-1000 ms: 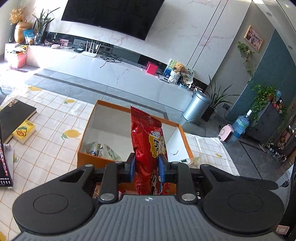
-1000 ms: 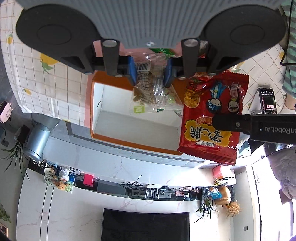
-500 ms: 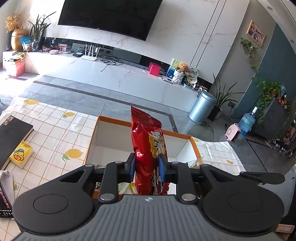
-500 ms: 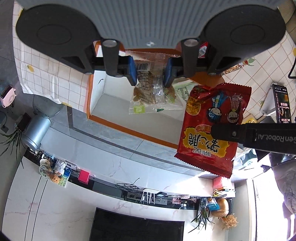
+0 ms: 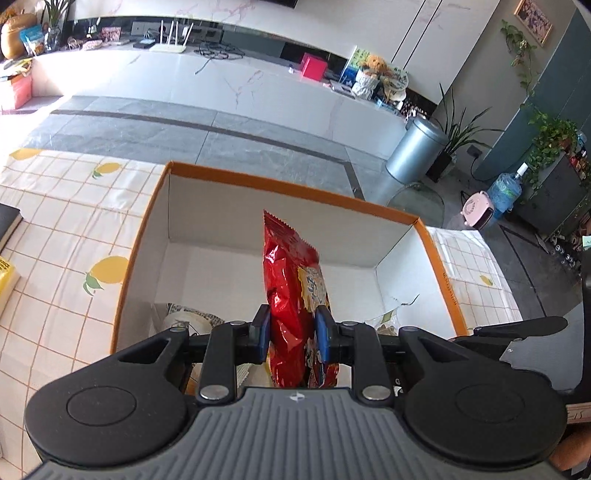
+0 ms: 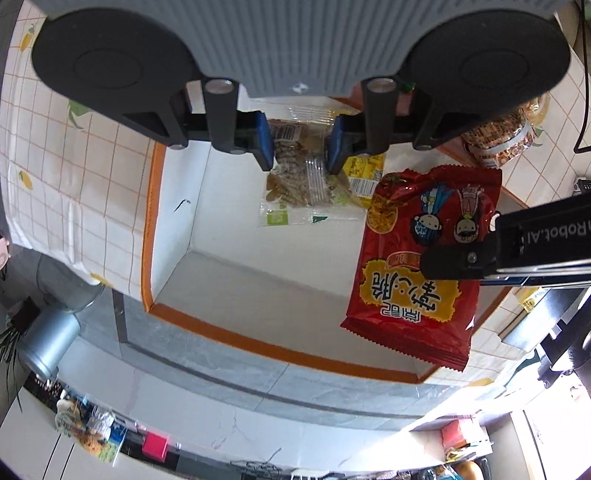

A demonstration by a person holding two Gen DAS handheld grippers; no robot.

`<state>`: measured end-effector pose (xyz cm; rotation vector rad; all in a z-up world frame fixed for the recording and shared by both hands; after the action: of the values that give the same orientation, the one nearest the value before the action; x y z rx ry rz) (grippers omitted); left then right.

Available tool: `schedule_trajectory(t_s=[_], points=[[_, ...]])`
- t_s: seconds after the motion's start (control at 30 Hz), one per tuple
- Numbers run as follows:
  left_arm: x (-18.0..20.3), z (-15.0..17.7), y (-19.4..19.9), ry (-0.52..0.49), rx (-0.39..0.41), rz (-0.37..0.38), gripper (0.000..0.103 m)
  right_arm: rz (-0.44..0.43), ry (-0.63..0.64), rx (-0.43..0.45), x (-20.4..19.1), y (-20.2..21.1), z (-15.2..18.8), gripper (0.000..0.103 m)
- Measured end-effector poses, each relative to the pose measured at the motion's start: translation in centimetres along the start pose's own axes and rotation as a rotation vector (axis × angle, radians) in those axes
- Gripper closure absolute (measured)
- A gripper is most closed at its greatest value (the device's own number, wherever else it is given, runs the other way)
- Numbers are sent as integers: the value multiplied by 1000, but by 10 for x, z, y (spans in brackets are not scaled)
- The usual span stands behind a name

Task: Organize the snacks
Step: 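Lift both bags over the orange box and open both tools inside, then withdraw both tools from the box toward the remaining snacks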

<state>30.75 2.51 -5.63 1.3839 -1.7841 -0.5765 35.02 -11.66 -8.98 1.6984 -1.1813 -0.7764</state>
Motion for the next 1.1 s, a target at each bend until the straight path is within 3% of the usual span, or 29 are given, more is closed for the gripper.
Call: schedule_trajectory(t_s=[0.37, 0.63, 0.73, 0.8, 0.87, 1.1], points=[[-10, 14, -48, -32, -184, -47, 76, -38, -22, -180, 16, -59, -11, 74], [-6, 11, -52, -54, -216, -96, 72, -26, -22, -229, 12, -66, -11, 73], [-8, 12, -51, -58, -215, -123, 68, -20, -37, -226, 11, -64, -13, 72], [-9, 14, -47, -54, -205, -120, 53, -25, -43, -210, 10, -60, -15, 71], [-7, 14, -39, -57, -185, -117, 46, -25, -42, -191, 8, -53, -16, 59], [9, 16, 9, -125, -57, -127, 36, 28, -4, -28, 2, -7, -13, 49]])
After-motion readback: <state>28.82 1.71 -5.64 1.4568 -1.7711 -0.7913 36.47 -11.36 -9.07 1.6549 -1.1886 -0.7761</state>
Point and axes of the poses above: each gripper's, at about its wrist camera, not at the fingertips, and y roughly against the way its jaws point, x to its right, z to its underside, the point moved 6 cm from there along -y, roughly the way its jaws point, and after that the axes turned 2 degrees about -y, right-handed, at the moved point
